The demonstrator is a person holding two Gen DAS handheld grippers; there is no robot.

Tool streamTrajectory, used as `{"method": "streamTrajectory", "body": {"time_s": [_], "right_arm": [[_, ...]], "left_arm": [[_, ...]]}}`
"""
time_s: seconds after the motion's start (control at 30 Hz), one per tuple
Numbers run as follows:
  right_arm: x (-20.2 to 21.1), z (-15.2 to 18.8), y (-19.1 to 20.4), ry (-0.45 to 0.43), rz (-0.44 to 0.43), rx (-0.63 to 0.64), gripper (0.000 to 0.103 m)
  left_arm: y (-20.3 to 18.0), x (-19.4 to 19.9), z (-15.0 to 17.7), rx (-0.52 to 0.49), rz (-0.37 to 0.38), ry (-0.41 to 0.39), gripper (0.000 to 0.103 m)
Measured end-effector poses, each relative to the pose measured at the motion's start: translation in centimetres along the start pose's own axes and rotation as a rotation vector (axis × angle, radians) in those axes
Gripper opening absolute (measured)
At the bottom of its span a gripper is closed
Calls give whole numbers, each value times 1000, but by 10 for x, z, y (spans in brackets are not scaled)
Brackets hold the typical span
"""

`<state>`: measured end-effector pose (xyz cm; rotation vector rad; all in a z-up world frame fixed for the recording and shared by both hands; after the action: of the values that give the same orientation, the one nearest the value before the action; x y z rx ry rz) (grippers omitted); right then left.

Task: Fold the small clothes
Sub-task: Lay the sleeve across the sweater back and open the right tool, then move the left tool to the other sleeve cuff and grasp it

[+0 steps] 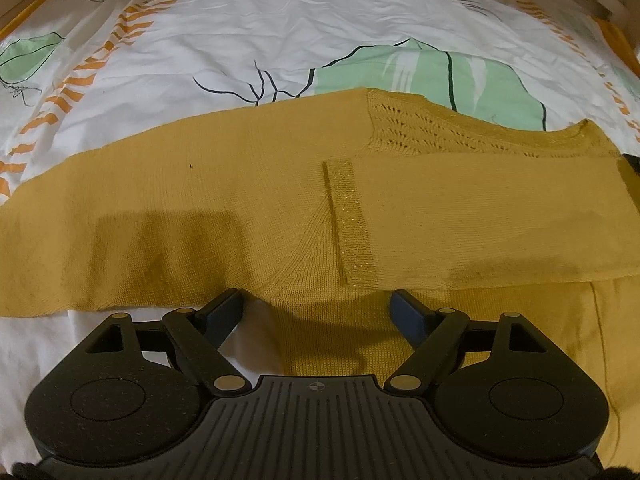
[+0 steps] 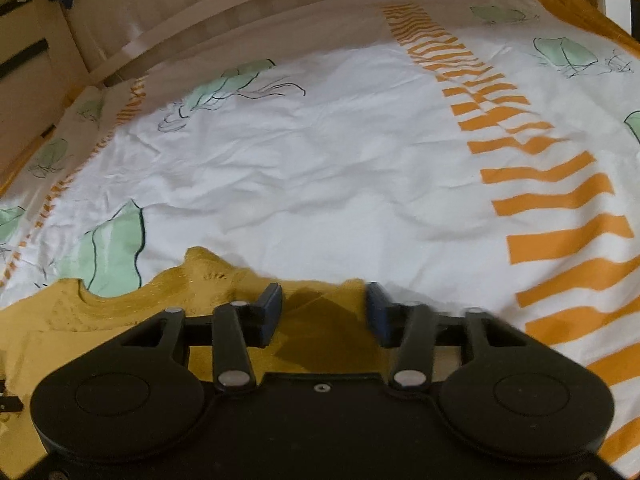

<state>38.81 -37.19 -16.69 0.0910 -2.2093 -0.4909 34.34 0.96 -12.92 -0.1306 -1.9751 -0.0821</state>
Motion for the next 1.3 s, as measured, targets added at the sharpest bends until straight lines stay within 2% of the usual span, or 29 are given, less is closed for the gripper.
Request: {"method": "streamTrajectory", "body": {"time_s": [0.03,0.13,0.2,0.27,0.33,0.43,0.5,0.57,0.77,1.0,1.13,1.23,1.3], "right_arm": [[1,0,2,1,13,20,14],[14,2,19,-55,45,156,13],[28,1,23,-142,133,211,12],[22,-2,10,-119,200,154,10],[11,-1,1,-72,214,119,10],[10,0,2,-81,207,107,25],[19,2,0,-108,183,56,63],[30,3,1,-124,172,36,76],[63,10,5,-113,142,8,79],[47,56,-10,94,257,13,78],[69,59,-3,48,252,-4,79],[100,59,12,-29,181,-36,81],[121,62,26,-80,112,-60,88]], "left_arm": [[0,-1,-1,0,-1,0,81],[0,-1,-2,3,0,0,81],[0,-1,-2,7,1,1,81],[0,-2,-2,10,-1,-2,81],[0,-2,-1,9,-5,-5,82],[2,-1,-1,23,7,-7,82],[3,-1,-1,30,12,-8,82],[4,-1,-2,34,14,-7,82],[6,-4,-1,73,23,4,89],[5,-2,2,41,37,-14,89],[6,0,5,29,54,-23,89],[10,3,6,34,79,-12,88],[15,8,7,57,102,-14,87]]}}
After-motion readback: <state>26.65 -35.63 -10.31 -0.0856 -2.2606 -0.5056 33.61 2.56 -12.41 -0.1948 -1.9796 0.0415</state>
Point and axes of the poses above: each gripper's, at about its wrist camera, not at the fingertips, and x roughly against the way its jaws point, y to its left, z to its underside, the point moved 5 cm from there along -x, roughly the way its jaws point, and after that the axes turned 5 degrees about y, right-handed, at the moved point
